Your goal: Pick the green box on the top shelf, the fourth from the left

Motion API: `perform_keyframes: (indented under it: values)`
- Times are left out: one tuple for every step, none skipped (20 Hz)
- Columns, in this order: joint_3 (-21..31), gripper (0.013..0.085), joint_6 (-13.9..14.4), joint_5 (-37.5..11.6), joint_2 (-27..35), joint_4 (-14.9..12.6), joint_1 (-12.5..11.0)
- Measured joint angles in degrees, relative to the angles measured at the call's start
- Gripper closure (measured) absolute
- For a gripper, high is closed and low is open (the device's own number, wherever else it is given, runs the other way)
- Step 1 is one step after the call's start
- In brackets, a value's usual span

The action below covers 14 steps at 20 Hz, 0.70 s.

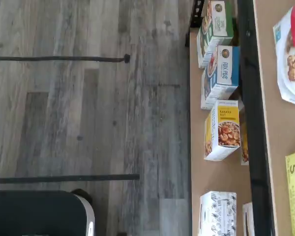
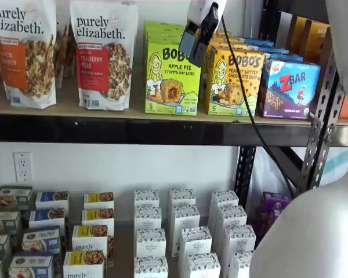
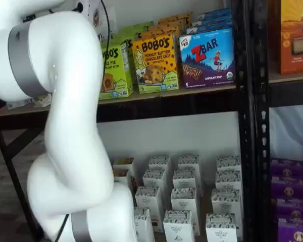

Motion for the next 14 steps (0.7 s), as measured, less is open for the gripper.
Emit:
perform_keyframes:
  values:
    - [-0.67,0.0130,-0.08,0.87,0.53,0.36,-0.20]
    - [-2.64,0.0130,-0.31,3.05,1.99,1.24,-0.85]
    - [-3.69,0.0130,-0.42,4.06,2.77,1.58,-1.16]
    - [-4.40,0.0130,-0.49,4.53,3.23,1.72,-1.32]
    - [-5.10,0.0130,-0.54,4.91,3.69,1.82,-1.47]
    - [-5.76,0.0130,-0.59,5.20,4.13,1.95,-1.61]
    - [-6.13,0.0130,-0.64,5.29,4.38,2.17,-1.76]
    - [-6.27,0.0130,-0.75,5.18,4.45,2.62,-1.99]
    - [-6.31,0.0130,-0.86,4.84,4.45,3.10,-2.22]
    - [-5.94,0.0130,-0.96,4.09,4.15,3.43,-2.34]
    - [-5.61,0.0130,-1.02,3.43,3.90,3.66,-2.40]
    - [-5.15,0.0130,-1.07,2.52,3.54,3.87,-2.43]
    - [-4.60,0.0130,-1.09,1.53,3.13,4.01,-2.42]
    - [-4.07,0.0130,-1.09,0.56,2.74,4.11,-2.36]
